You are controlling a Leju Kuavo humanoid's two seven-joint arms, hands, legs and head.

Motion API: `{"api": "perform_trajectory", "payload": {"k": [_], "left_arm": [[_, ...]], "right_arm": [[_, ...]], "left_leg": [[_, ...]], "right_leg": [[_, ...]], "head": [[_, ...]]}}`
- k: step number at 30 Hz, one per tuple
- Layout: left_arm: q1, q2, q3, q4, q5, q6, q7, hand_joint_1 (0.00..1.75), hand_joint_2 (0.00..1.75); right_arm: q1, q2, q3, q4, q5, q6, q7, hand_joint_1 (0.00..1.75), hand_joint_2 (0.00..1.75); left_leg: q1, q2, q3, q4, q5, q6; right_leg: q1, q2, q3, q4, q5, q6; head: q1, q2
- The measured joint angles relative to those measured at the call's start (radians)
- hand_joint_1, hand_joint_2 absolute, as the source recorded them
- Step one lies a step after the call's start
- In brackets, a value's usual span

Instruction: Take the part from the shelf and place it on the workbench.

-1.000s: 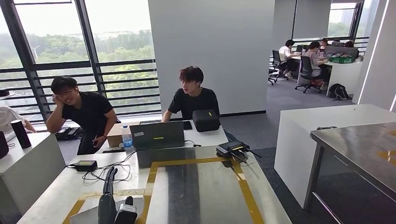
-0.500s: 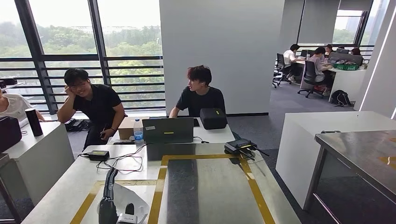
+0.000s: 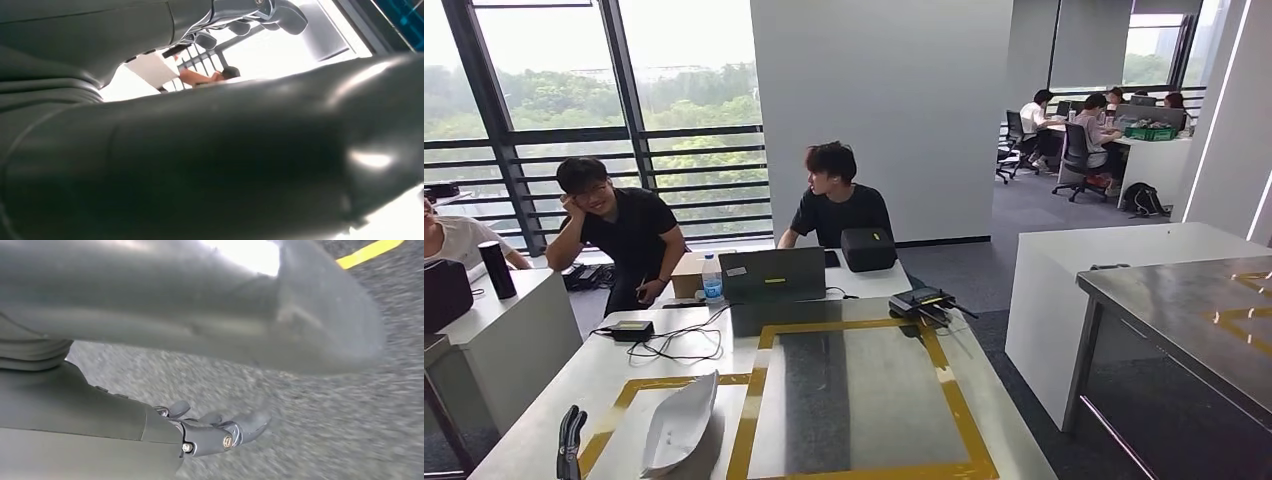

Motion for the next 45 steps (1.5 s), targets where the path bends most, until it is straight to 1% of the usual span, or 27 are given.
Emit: {"api": "perform_trajectory", "payload": {"k": [2, 3, 5, 7, 8, 11, 13, 16, 17, 19, 21, 23, 24, 26, 27, 28, 31, 32, 33, 34, 35, 37, 39, 40, 42, 43, 45], "left_arm": [[0.040, 0.005, 0.019, -0.034, -0.048, 0.005, 0.030, 0.00, 0.00], [0.059, 0.006, 0.028, -0.052, -0.071, 0.006, 0.046, 0.00, 0.00], [0.096, 0.008, 0.046, -0.089, -0.098, 0.004, 0.068, 0.00, 0.00], [0.126, 0.007, 0.059, -0.121, -0.109, -0.005, 0.079, 0.00, 0.00], [0.138, 0.006, 0.064, -0.134, -0.115, -0.011, 0.080, 0.00, 0.00], [0.164, 0.002, 0.074, -0.151, -0.131, -0.028, 0.082, 0.00, 0.00], [0.177, -0.005, 0.078, -0.158, -0.137, -0.038, 0.087, 0.00, 0.00], [0.204, -0.013, 0.083, -0.163, -0.141, -0.054, 0.099, 0.00, 0.00], [0.216, -0.014, 0.085, -0.161, -0.141, -0.058, 0.101, 0.00, 0.00], [0.239, -0.014, 0.092, -0.143, -0.133, -0.061, 0.101, 0.00, 0.00], [0.261, -0.014, 0.106, -0.105, -0.115, -0.061, 0.098, 0.00, 0.00], [0.270, -0.014, 0.124, -0.037, -0.090, -0.057, 0.078, 0.00, 0.00], [0.269, -0.013, 0.135, 0.013, -0.077, -0.051, 0.060, 0.00, 0.00], [0.261, -0.010, 0.161, 0.142, -0.051, -0.034, 0.016, 0.00, 0.00], [0.254, -0.007, 0.174, 0.214, -0.037, -0.026, -0.010, 0.00, 0.00], [0.244, -0.005, 0.187, 0.288, -0.023, -0.021, -0.038, 0.00, 0.00], [0.214, 0.003, 0.223, 0.474, 0.007, -0.013, -0.092, 0.00, 0.00], [0.206, 0.005, 0.231, 0.520, 0.012, -0.011, -0.089, 0.00, 0.00], [0.199, 0.005, 0.240, 0.565, 0.019, -0.011, -0.075, 0.00, 0.00], [0.193, 0.007, 0.250, 0.609, 0.029, -0.014, -0.056, 0.00, 0.00], [0.188, 0.009, 0.264, 0.657, 0.043, -0.023, -0.031, 0.00, 0.00], [0.186, 0.018, 0.298, 0.750, 0.073, -0.061, 0.035, 0.00, 0.00], [0.194, 0.026, 0.332, 0.839, 0.101, -0.128, 0.135, 0.00, 0.00], [0.203, 0.029, 0.349, 0.880, 0.124, -0.184, 0.210, 0.00, 0.00], [0.223, 0.032, 0.391, 0.949, 0.199, -0.313, 0.382, 0.00, 0.00], [0.233, 0.031, 0.419, 0.977, 0.246, -0.368, 0.463, 0.00, 0.00], [0.248, 0.028, 0.479, 1.014, 0.314, -0.409, 0.578, 0.00, 0.00]], "right_arm": [[0.001, 0.006, -0.009, 0.000, -0.016, -0.011, 0.034, 0.00, 0.00], [0.002, 0.009, -0.014, 0.000, -0.020, -0.016, 0.049, 0.00, 0.00], [0.005, 0.014, -0.022, 0.000, -0.023, -0.022, 0.078, 0.00, 0.00], [0.007, 0.017, -0.025, 0.000, -0.018, -0.024, 0.109, 0.00, 0.00], [0.008, 0.018, -0.025, 0.000, -0.012, -0.023, 0.124, 0.00, 0.00], [0.010, 0.021, -0.025, 0.000, 0.003, -0.019, 0.141, 0.00, 0.00], [0.013, 0.022, -0.025, 0.000, 0.004, -0.020, 0.127, 0.00, 0.00], [0.013, 0.018, -0.025, -0.001, 0.005, -0.020, 0.076, 0.00, 0.00], [0.013, 0.016, -0.025, -0.001, 0.006, -0.019, 0.054, 0.00, 0.00], [0.013, 0.010, -0.025, -0.001, 0.007, -0.015, 0.001, 0.00, 0.00], [0.011, 0.004, -0.025, -0.002, 0.006, -0.010, -0.050, 0.00, 0.00], [0.007, -0.001, -0.025, -0.002, 0.010, -0.004, -0.074, 0.00, 0.00], [0.006, -0.002, -0.024, -0.002, 0.013, -0.002, -0.075, 0.00, 0.00], [0.006, -0.002, -0.022, -0.002, 0.018, 0.000, -0.062, 0.00, 0.00], [0.004, 0.000, -0.022, -0.002, 0.018, 0.000, -0.051, 0.00, 0.00], [0.003, 0.001, -0.022, -0.002, 0.016, -0.002, -0.041, 0.00, 0.00], [0.003, 0.004, -0.022, -0.001, 0.011, -0.006, -0.025, 0.00, 0.00], [0.003, 0.005, -0.022, -0.001, 0.005, -0.008, -0.017, 0.00, 0.00], [0.003, 0.007, -0.023, -0.001, -0.004, -0.012, -0.007, 0.00, 0.00], [0.003, 0.009, -0.024, -0.001, -0.014, -0.017, 0.003, 0.00, 0.00], [0.003, 0.012, -0.026, -0.001, -0.024, -0.022, 0.015, 0.00, 0.00], [0.004, 0.018, -0.032, -0.001, -0.035, -0.032, 0.032, 0.00, 0.00], [0.007, 0.021, -0.038, -0.001, -0.030, -0.035, 0.051, 0.00, 0.00], [0.008, 0.022, -0.039, -0.001, -0.024, -0.035, 0.064, 0.00, 0.00], [0.011, 0.021, -0.041, -0.001, -0.017, -0.035, 0.092, 0.00, 0.00], [0.013, 0.020, -0.041, -0.001, -0.016, -0.037, 0.106, 0.00, 0.00], [0.017, 0.019, -0.042, -0.001, -0.013, -0.040, 0.126, 0.00, 0.00]], "left_leg": [[0.006, 0.000, -0.017, 0.107, -0.048, -0.010], [0.010, 0.000, -0.007, 0.123, -0.042, -0.013], [0.016, 0.001, 0.068, 0.041, 0.007, -0.017], [0.016, -0.001, 0.165, -0.096, 0.019, -0.014], [0.014, -0.003, 0.190, -0.141, 0.014, -0.008], [0.007, -0.003, 0.185, -0.166, 0.022, 0.019], [0.008, 0.000, 0.169, -0.171, 0.042, 0.042], [0.005, 0.004, 0.131, -0.170, 0.075, 0.059], [0.003, 0.005, 0.116, -0.168, 0.085, 0.061], [0.000, 0.006, 0.084, -0.162, 0.106, 0.060], [-0.002, 0.007, 0.055, -0.153, 0.123, 0.056], [-0.003, 0.007, 0.039, -0.147, 0.140, 0.047], [-0.004, 0.006, 0.037, -0.148, 0.149, 0.041], [-0.004, 0.005, 0.037, -0.157, 0.167, 0.029], [-0.003, 0.004, 0.033, -0.156, 0.164, 0.023], [-0.001, 0.003, 0.025, -0.142, 0.140, 0.016], [0.006, 0.002, -0.011, 0.010, -0.009, -0.003], [0.008, 0.002, -0.017, 0.070, -0.037, -0.008], [0.010, 0.002, -0.013, 0.108, -0.038, -0.011], [0.012, 0.002, 0.005, 0.118, -0.020, -0.013], [0.014, 0.002, 0.043, 0.089, 0.007, -0.014], [0.015, 0.002, 0.159, -0.050, 0.025, -0.010], [0.011, 0.001, 0.240, -0.168, 0.000, 0.003], [0.007, 0.001, 0.252, -0.192, -0.009, 0.011], [0.004, 0.004, 0.237, -0.194, 0.004, 0.031], [0.004, 0.007, 0.228, -0.194, 0.013, 0.041], [0.004, 0.010, 0.199, -0.194, 0.036, 0.057]], "right_leg": [[0.000, -0.003, -0.022, 0.003, 0.015, 0.001], [-0.001, -0.004, -0.033, 0.005, 0.022, 0.003], [-0.003, -0.004, -0.052, 0.010, 0.035, 0.009], [-0.004, -0.003, -0.063, 0.012, 0.046, 0.022], [-0.004, -0.003, -0.065, 0.011, 0.053, 0.029], [-0.007, -0.002, -0.068, 0.004, 0.073, 0.050], [-0.009, 0.001, -0.085, 0.034, 0.034, 0.058], [-0.005, 0.003, -0.134, 0.201, -0.103, 0.060], [-0.002, 0.003, -0.140, 0.253, -0.123, 0.059], [0.003, 0.003, -0.107, 0.267, -0.096, 0.053], [0.009, 0.004, -0.015, 0.155, -0.054, 0.044], [0.015, 0.006, 0.066, 0.031, -0.060, 0.034], [0.018, 0.007, 0.083, -0.003, -0.070, 0.029], [0.018, 0.006, 0.078, -0.017, -0.059, 0.016], [0.016, 0.005, 0.071, -0.019, -0.048, 0.009], [0.013, 0.002, 0.061, -0.022, -0.036, 0.001], [0.010, -0.002, 0.020, -0.023, 0.002, -0.009], [0.010, -0.003, 0.005, -0.022, 0.013, -0.008], [0.010, -0.004, -0.010, -0.021, 0.024, -0.007], [0.010, -0.005, -0.025, -0.019, 0.035, -0.005], [0.010, -0.006, -0.039, -0.018, 0.045, -0.002], [0.010, -0.004, -0.057, -0.012, 0.063, 0.006], [0.011, -0.003, -0.062, -0.010, 0.079, 0.018], [0.010, -0.002, -0.061, -0.012, 0.086, 0.025], [0.006, 0.001, -0.067, -0.009, 0.090, 0.038], [0.004, 0.002, -0.075, 0.006, 0.069, 0.044], [0.003, 0.004, -0.104, 0.091, -0.026, 0.050]], "head": [[0.000, 0.000], [-0.001, 0.000], [-0.001, 0.000], [0.000, 0.000], [0.000, 0.000], [0.002, 0.000], [0.003, 0.000], [0.005, 0.000], [0.005, 0.000], [0.006, 0.000], [0.006, 0.000], [0.007, 0.000], [0.007, 0.000], [0.007, 0.000], [0.007, 0.000], [0.006, 0.000], [0.002, 0.000], [0.002, 0.000], [0.002, 0.000], [0.002, 0.000], [0.002, 0.000], [0.002, 0.000], [0.003, 0.000], [0.003, 0.000], [0.003, 0.000], [0.003, -0.001], [0.005, -0.001]]}}
